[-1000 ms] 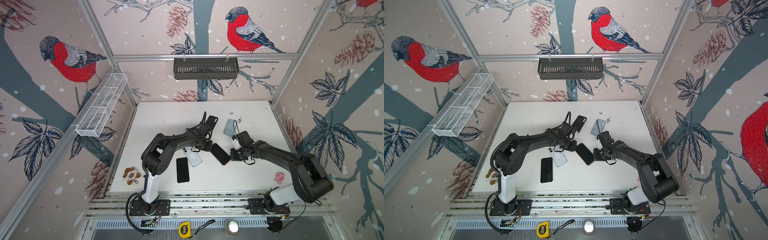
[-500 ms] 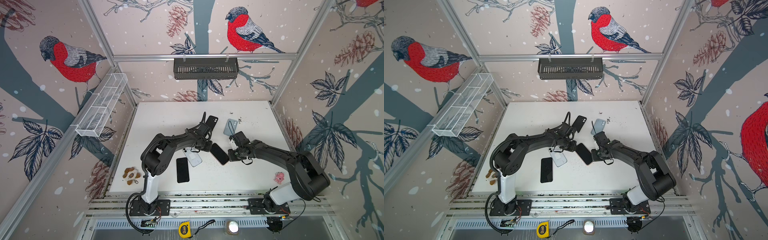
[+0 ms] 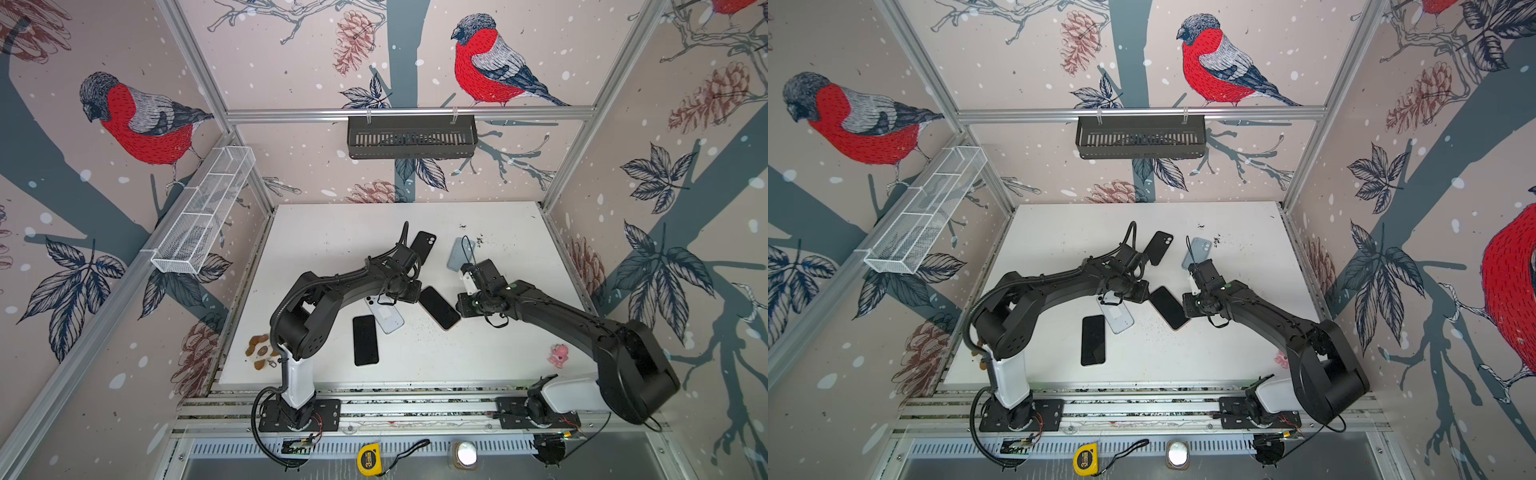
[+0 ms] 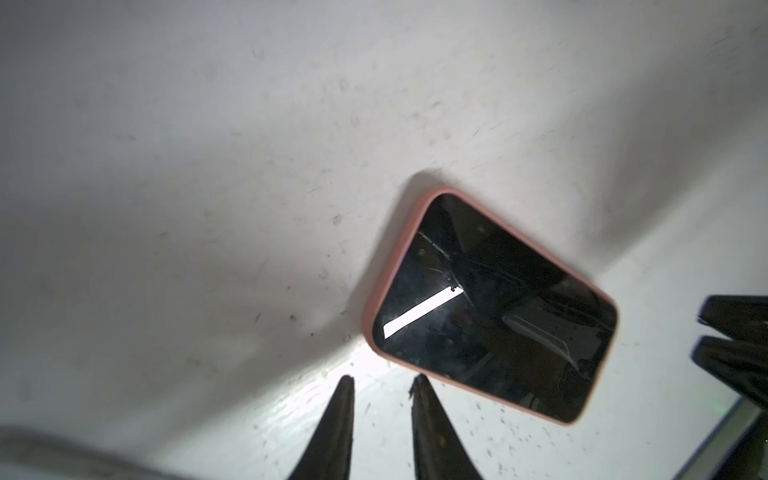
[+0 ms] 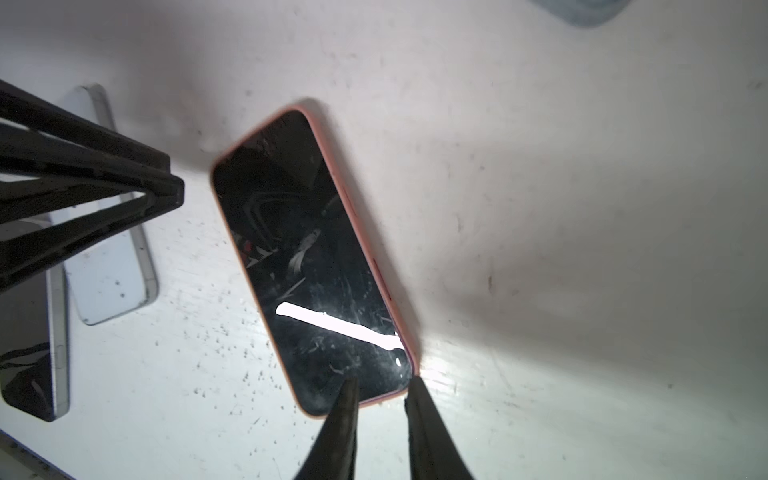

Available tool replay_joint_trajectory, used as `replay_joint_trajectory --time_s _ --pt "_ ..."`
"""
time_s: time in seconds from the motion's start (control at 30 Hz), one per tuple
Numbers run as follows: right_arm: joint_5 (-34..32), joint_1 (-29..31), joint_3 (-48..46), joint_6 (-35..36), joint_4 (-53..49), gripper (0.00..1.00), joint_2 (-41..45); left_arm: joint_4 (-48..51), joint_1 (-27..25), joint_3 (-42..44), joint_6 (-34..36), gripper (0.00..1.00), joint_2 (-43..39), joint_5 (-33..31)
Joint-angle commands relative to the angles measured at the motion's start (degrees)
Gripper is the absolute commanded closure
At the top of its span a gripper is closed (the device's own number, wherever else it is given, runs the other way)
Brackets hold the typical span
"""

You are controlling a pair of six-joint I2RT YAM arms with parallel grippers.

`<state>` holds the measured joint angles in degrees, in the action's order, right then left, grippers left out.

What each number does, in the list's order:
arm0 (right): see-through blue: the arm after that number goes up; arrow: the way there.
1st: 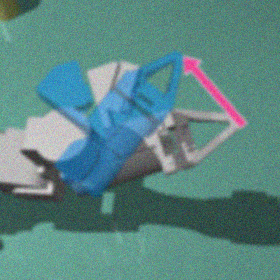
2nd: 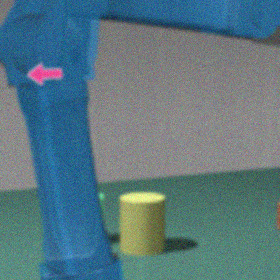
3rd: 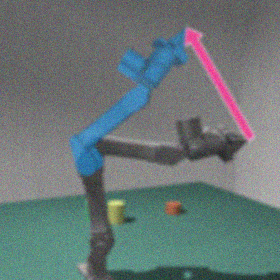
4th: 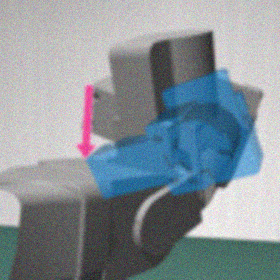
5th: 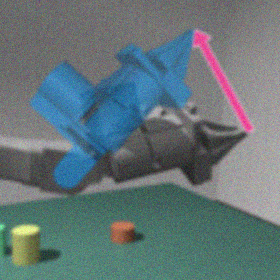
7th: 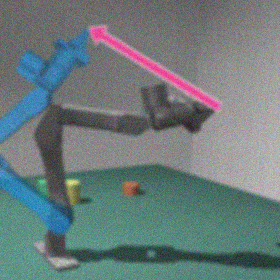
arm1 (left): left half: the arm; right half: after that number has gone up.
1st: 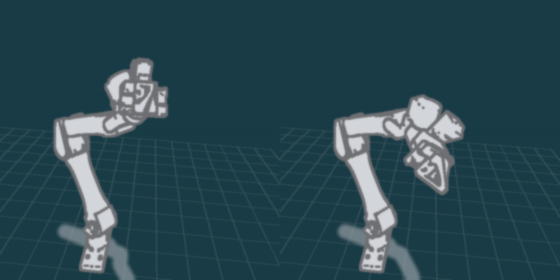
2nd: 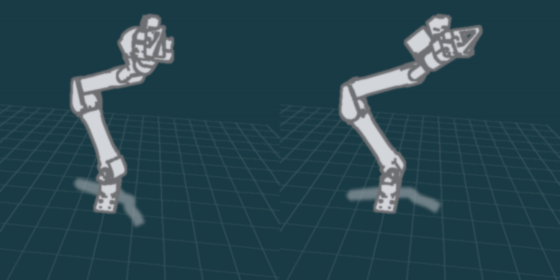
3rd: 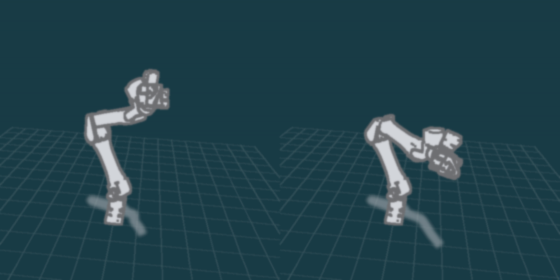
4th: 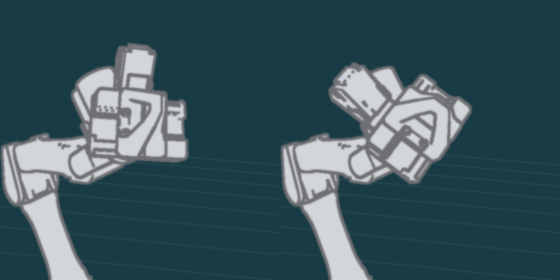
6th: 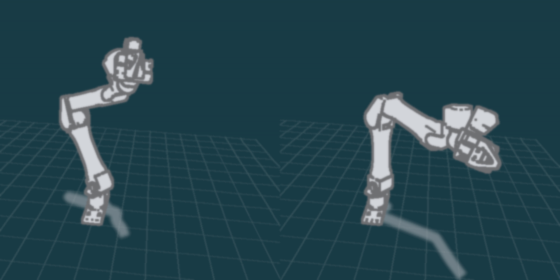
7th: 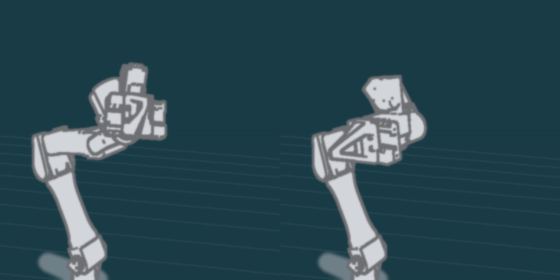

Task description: Put the phone into the phone case

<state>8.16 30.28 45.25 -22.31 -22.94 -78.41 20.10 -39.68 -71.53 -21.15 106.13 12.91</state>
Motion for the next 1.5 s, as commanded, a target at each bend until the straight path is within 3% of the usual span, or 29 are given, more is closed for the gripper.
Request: replay_joint_trajectory --time_s 0.0,0.17,0.3,0.37,0.43,0.6,0.9,1.17,1.47 --pt "-1.67 1.43 1.80 1.57 -0.75 0.76 0.52 -1.98 0.56 0.54 -0.32 0.73 -6.86 -2.34" --pt "-4.36 5.78 4.47 2.45 -2.63 0.74 -3.35 -4.79 1.52 5.38 -0.89 0.73 -22.14 -6.44" --pt "-7.03 8.32 5.08 2.40 -3.14 0.72 -7.15 -5.60 3.03 13.03 -3.94 0.68 -37.37 -13.68" --pt "-8.46 8.86 5.28 2.27 -3.88 0.71 -8.84 -8.61 3.94 19.32 -5.19 0.51 -46.17 -16.48" --pt "-10.08 9.09 5.46 2.01 -4.40 0.69 -9.59 -10.47 4.79 25.43 -7.32 0.02 -55.15 -19.07" --pt "-11.38 9.17 4.88 2.69 -4.76 0.66 -11.21 -6.86 7.33 32.87 -13.08 0.02 -72.92 -23.50" --pt "-11.28 10.40 3.60 2.09 -2.99 0.66 -15.17 2.82 7.38 34.17 -10.17 0.04 -83.93 -24.07" --pt "-13.43 12.28 6.30 1.93 -4.55 0.65 -18.38 1.56 7.25 35.34 -8.40 0.09 -85.59 -23.64" --pt "-13.35 12.56 11.21 2.67 -4.34 0.64 -24.34 7.94 7.26 29.35 -6.50 0.10 -84.95 -25.03"
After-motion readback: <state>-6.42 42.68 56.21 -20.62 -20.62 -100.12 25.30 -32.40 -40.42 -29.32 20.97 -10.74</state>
